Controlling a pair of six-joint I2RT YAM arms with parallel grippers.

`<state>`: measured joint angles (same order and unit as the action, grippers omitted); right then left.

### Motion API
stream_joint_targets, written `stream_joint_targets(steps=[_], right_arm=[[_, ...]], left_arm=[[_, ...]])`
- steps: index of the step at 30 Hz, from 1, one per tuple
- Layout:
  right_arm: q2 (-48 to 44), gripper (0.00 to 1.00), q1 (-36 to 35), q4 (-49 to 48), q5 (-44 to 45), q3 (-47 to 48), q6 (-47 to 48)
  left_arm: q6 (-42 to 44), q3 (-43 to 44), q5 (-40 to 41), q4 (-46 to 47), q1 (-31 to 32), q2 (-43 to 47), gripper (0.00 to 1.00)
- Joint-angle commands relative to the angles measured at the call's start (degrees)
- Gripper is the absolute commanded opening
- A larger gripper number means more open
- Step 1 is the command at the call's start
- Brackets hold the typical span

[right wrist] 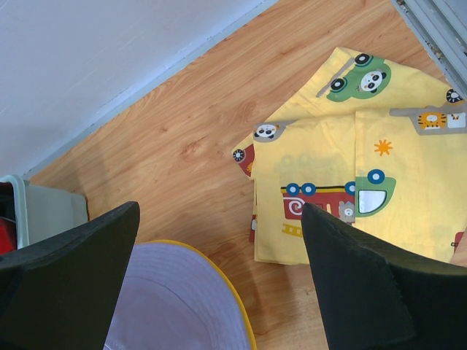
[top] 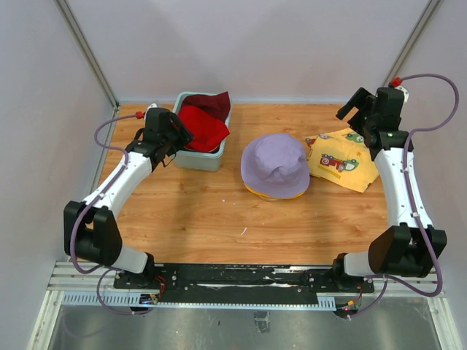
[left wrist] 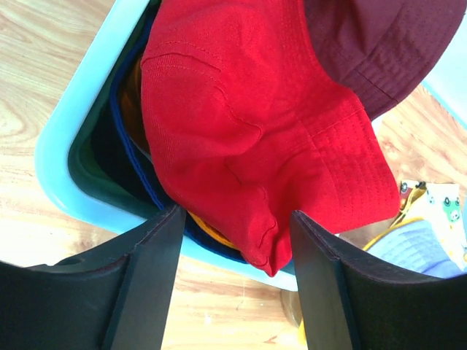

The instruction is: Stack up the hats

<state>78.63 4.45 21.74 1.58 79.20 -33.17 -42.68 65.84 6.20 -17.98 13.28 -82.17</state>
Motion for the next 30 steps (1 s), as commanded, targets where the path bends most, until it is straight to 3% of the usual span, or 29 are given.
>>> stream_joint_targets(steps=[1,4,8,14,30], right_arm=[[-0.91,0.93,-0.93,0.17,0.49,-0.61,0.57],[-0.72,0.93,-0.93,-0.14,0.52,-0.84,0.62],[-0.6,0.93,-0.98,-0.57,0.48,-1.1,0.54],[-0.72,0.93,-1.11,-0.75,0.52,-1.2,0.74],[-2.47,0.93,-5.19,1.01,1.36,3.55,2.66]], left_arm=[[0.28,0.82,-0.29,2.32,0.3,-2.16,0.62],[0.52,1.3,-1.01,2.53,0.34,-3.55,0.6],[0.85,1.25,-1.72,3.49,0.33,-4.35,0.46],[1.11,1.88,-3.01,4.43,0.34,-4.68,0.02],[1.13,14.62,-3.25,2.46,0.29,-0.87,0.0]])
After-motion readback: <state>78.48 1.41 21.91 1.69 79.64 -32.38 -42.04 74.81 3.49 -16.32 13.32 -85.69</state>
